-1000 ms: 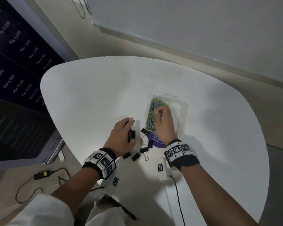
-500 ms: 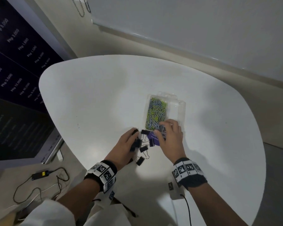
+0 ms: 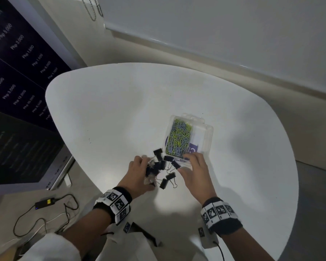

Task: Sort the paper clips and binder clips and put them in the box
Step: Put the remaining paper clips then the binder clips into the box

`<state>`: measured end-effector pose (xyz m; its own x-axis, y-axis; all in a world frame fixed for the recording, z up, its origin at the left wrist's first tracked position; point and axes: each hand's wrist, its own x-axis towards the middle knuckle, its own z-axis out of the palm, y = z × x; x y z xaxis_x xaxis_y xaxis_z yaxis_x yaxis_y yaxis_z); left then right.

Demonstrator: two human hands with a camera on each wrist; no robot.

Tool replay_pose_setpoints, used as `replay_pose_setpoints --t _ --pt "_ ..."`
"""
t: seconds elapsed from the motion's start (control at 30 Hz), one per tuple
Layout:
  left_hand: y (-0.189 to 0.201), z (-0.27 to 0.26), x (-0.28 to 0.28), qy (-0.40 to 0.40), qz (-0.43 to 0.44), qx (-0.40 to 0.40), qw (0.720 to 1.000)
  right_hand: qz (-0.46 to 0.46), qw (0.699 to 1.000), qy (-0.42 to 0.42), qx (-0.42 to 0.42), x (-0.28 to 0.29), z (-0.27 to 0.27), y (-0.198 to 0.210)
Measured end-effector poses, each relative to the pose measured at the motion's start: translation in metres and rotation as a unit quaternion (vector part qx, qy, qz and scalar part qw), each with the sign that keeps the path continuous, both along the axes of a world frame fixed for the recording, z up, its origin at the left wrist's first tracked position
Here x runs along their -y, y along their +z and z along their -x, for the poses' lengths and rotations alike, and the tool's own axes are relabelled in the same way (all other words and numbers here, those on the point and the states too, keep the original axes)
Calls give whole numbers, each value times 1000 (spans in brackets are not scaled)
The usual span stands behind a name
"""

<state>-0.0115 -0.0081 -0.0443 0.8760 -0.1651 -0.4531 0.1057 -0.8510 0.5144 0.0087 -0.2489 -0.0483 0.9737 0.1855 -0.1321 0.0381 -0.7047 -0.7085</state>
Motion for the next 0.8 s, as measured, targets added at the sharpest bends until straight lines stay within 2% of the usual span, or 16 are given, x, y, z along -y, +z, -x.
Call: replay_pose_setpoints --t 0.1,0.17,0.2,0.27,0.33,0.5,0.67,0.8 --pt "-5 5 5 -12 24 3 1000 40 997 -12 59 -1 8 4" --pt "-8 7 8 5 28 6 1000 52 992 32 108 -5 14 5" --pt "-9 7 9 15 31 1 999 46 991 64 106 -6 18 4" --pt "-13 8 9 37 44 -14 998 55 991 113 49 -9 27 -2" --pt "-17 8 10 68 58 -22 996 86 988 126 -13 -8 35 -12" --pt "-15 9 15 152 82 -35 984 51 995 69 -59 -7 47 -18" --pt "-21 12 10 142 85 -21 986 26 999 7 -42 -9 55 -18" --pt "-20 13 9 133 84 1 988 -70 986 -110 -108 -13 54 -10"
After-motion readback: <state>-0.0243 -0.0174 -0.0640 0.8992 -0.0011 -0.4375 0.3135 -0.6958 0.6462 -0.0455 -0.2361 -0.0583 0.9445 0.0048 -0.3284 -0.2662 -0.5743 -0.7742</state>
